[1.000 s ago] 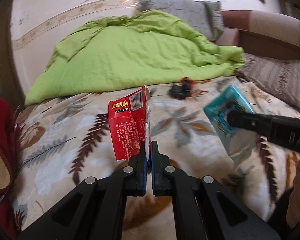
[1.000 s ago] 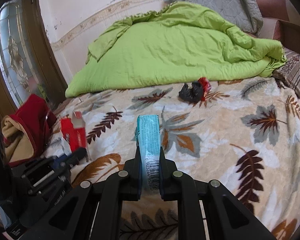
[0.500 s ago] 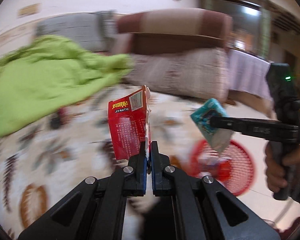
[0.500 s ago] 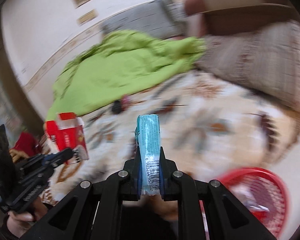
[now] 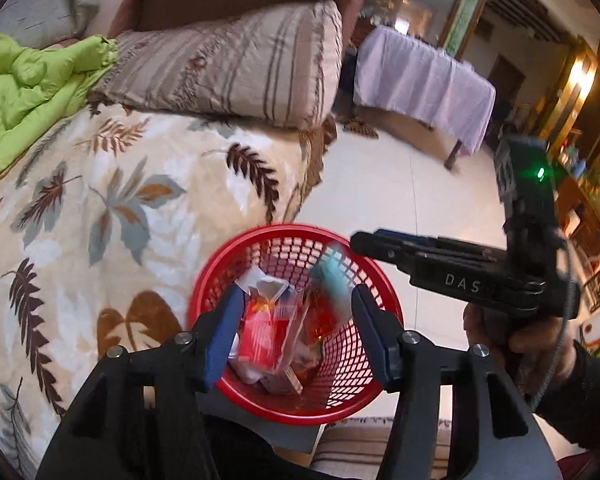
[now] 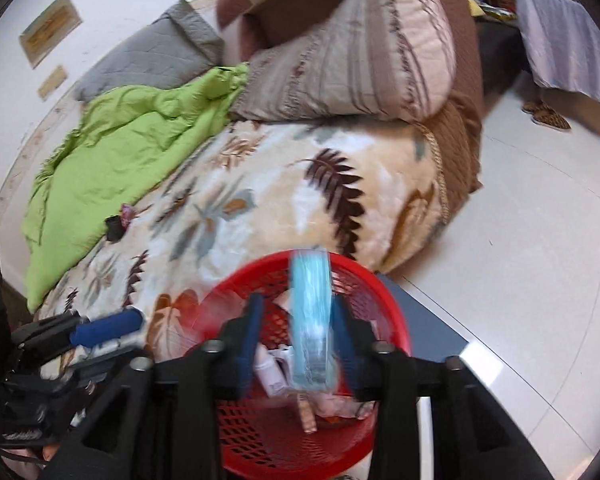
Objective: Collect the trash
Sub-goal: 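Carry the teal box and red wrapper to the red basket and open both tools, then move both tools back over the remaining items on the bed, then grasp the black wrapped ball with the left tool while the right tool grasps the red-purple bag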
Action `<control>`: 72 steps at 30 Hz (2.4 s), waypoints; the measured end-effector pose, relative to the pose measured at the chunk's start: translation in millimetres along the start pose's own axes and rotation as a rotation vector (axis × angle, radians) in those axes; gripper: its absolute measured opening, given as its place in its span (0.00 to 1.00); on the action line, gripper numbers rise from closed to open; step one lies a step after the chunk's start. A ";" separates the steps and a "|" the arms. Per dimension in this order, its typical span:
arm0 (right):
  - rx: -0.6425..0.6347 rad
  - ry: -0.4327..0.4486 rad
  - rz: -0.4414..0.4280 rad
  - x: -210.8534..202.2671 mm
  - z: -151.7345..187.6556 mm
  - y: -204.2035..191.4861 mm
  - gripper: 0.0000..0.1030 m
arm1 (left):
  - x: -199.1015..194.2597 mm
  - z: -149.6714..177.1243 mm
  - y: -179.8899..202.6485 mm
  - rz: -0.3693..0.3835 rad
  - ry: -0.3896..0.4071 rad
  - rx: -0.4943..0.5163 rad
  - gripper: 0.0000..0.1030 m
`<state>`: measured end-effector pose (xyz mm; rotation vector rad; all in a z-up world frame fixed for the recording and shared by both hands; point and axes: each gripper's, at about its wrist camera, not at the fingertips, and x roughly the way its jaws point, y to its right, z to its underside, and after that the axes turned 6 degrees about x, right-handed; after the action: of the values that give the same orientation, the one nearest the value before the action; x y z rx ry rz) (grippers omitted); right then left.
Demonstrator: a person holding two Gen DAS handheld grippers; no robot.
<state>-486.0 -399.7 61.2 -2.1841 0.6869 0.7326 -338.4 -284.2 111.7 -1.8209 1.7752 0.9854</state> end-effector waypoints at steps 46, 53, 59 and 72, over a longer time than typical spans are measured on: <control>-0.335 -0.407 -0.299 430.3 -69.1 -451.3 0.23 | -195.0 168.3 -405.0 -0.817 0.226 -0.785 0.58; -0.426 -0.601 -0.544 355.2 3.5 -459.6 0.20 | -214.1 180.5 -407.1 -0.765 0.287 -0.845 0.58; -0.294 -0.396 -0.536 286.1 -7.6 -414.8 0.20 | -195.1 175.7 -399.1 -0.531 0.266 -0.807 0.61; -0.213 -0.296 -0.529 232.9 15.5 -360.5 0.20 | -139.8 160.4 -339.8 -0.631 0.015 -0.548 0.71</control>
<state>-91.6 -229.8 61.0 -2.2360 -0.1281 0.8411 -29.6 -37.5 44.5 -2.4860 0.8459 1.2433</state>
